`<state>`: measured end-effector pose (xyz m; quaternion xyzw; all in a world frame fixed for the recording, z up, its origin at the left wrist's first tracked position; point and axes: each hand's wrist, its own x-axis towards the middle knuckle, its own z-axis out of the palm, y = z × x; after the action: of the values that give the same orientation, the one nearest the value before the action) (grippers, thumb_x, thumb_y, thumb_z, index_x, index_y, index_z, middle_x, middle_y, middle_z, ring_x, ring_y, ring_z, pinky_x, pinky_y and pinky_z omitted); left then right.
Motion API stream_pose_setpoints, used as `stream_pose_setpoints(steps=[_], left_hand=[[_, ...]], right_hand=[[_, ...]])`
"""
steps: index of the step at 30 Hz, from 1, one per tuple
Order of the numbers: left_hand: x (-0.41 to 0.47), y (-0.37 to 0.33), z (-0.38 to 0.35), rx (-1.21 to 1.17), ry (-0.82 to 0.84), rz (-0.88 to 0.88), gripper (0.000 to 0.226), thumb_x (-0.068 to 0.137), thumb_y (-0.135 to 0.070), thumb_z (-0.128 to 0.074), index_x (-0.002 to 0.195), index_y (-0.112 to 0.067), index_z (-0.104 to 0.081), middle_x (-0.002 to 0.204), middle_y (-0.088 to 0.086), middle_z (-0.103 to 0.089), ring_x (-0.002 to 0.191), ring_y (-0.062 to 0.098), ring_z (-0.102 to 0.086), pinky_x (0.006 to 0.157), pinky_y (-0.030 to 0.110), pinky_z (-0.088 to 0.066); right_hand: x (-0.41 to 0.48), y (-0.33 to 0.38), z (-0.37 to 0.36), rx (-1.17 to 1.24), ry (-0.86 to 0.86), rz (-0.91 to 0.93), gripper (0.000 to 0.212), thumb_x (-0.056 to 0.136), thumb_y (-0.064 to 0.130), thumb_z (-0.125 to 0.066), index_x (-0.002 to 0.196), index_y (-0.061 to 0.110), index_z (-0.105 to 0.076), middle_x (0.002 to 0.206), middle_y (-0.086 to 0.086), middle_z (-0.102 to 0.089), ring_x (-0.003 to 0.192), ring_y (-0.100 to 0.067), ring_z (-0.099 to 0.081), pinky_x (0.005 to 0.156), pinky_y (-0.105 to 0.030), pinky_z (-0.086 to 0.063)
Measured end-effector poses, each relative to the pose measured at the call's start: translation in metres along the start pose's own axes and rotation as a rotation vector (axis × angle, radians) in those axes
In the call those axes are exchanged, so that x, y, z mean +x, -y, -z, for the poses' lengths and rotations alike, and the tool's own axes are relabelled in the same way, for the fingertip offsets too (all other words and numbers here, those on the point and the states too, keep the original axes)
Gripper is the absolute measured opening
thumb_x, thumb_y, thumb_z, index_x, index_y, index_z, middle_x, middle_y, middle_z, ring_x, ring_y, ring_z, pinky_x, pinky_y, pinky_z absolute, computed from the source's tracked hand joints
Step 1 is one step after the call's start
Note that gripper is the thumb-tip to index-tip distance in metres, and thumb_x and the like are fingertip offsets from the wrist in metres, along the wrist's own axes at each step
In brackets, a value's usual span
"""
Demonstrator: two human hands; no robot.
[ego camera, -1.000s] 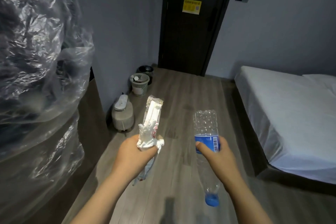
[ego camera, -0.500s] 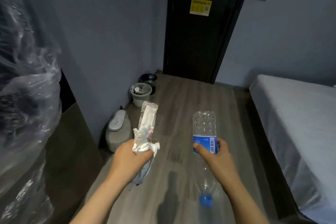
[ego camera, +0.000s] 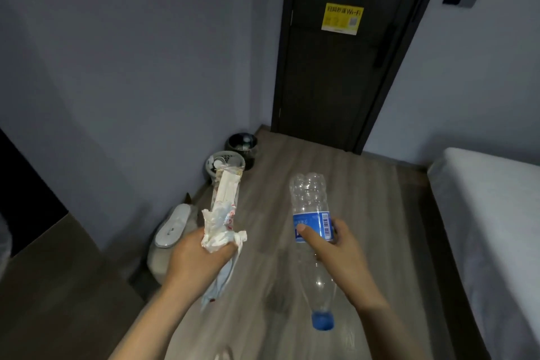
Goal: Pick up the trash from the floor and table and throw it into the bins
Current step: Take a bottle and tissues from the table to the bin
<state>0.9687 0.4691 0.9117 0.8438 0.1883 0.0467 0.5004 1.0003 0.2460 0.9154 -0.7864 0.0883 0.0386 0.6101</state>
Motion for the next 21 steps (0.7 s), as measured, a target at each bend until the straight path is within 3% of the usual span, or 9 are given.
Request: stream_pose_setpoints(steps=[5, 9, 11, 14, 17, 19, 21], left_hand=[[0.096, -0.011, -0.015, -0.014, 0.009, 0.013, 0.008, 0.079, -0.022, -0.072, 0.074, -0.02, -0.067, 0.072, -0.007, -0.067, 0.07, 0.006, -0.061, 0.057, 0.014, -0.039], [0.181, -0.026, -0.017, -0.051, 0.012, 0.051, 0.031, 0.065, -0.048, -0.067, 0.079, -0.02, -0.069, 0.074, -0.008, -0.068, 0.071, 0.007, -0.061, 0.061, 0.02, -0.042], [0.222, -0.031, -0.017, -0.037, 0.028, 0.078, 0.024, 0.069, -0.043, -0.07, 0.078, -0.02, -0.068, 0.072, -0.008, -0.067, 0.074, 0.014, -0.062, 0.064, 0.026, -0.044], [0.276, -0.035, -0.022, -0.026, 0.027, 0.095, 0.025, 0.063, -0.046, -0.064, 0.072, -0.023, -0.067, 0.071, -0.004, -0.069, 0.071, 0.011, -0.063, 0.064, 0.028, -0.045], [0.321, -0.042, -0.029, -0.025, 0.021, 0.106, 0.012, 0.076, -0.036, -0.071, 0.071, -0.029, -0.063, 0.078, -0.004, -0.069, 0.079, 0.018, -0.063, 0.073, 0.028, -0.042], [0.352, -0.043, -0.036, -0.009, 0.023, 0.131, 0.01, 0.081, -0.027, -0.073, 0.075, -0.024, -0.064, 0.08, -0.001, -0.069, 0.083, 0.022, -0.064, 0.075, 0.03, -0.044], [0.385, -0.046, -0.045, 0.009, 0.018, 0.149, 0.016, 0.074, -0.036, -0.074, 0.073, -0.023, -0.064, 0.076, -0.005, -0.068, 0.08, 0.021, -0.065, 0.07, 0.03, -0.045]], right_hand=[[0.094, 0.018, -0.018, -0.015, -0.024, -0.006, 0.024, 0.079, 0.04, -0.075, 0.095, 0.025, -0.065, 0.088, 0.003, -0.071, 0.079, -0.012, -0.067, 0.066, -0.023, -0.049], [0.173, 0.04, -0.04, -0.085, -0.021, 0.012, 0.019, 0.083, 0.043, -0.069, 0.089, 0.025, -0.066, 0.081, 0.001, -0.071, 0.074, -0.014, -0.068, 0.065, -0.027, -0.054], [0.209, 0.05, -0.05, -0.097, -0.015, 0.006, 0.022, 0.084, 0.044, -0.067, 0.09, 0.023, -0.065, 0.08, -0.002, -0.071, 0.069, -0.014, -0.067, 0.065, -0.032, -0.056], [0.261, 0.056, -0.063, -0.066, 0.001, -0.009, 0.022, 0.087, 0.042, -0.065, 0.097, 0.023, -0.062, 0.083, -0.003, -0.07, 0.067, -0.011, -0.066, 0.055, -0.02, -0.052], [0.309, 0.063, -0.075, -0.036, 0.041, -0.055, 0.025, 0.087, 0.039, -0.064, 0.104, 0.021, -0.057, 0.089, -0.005, -0.069, 0.073, -0.017, -0.067, 0.059, -0.025, -0.054], [0.347, 0.066, -0.083, -0.035, 0.067, -0.074, 0.026, 0.088, 0.037, -0.064, 0.104, 0.018, -0.057, 0.092, -0.008, -0.069, 0.075, -0.021, -0.067, 0.063, -0.029, -0.054], [0.389, 0.067, -0.09, -0.05, 0.091, -0.073, 0.024, 0.088, 0.037, -0.064, 0.102, 0.019, -0.057, 0.092, -0.008, -0.069, 0.076, -0.021, -0.067, 0.064, -0.029, -0.054]])
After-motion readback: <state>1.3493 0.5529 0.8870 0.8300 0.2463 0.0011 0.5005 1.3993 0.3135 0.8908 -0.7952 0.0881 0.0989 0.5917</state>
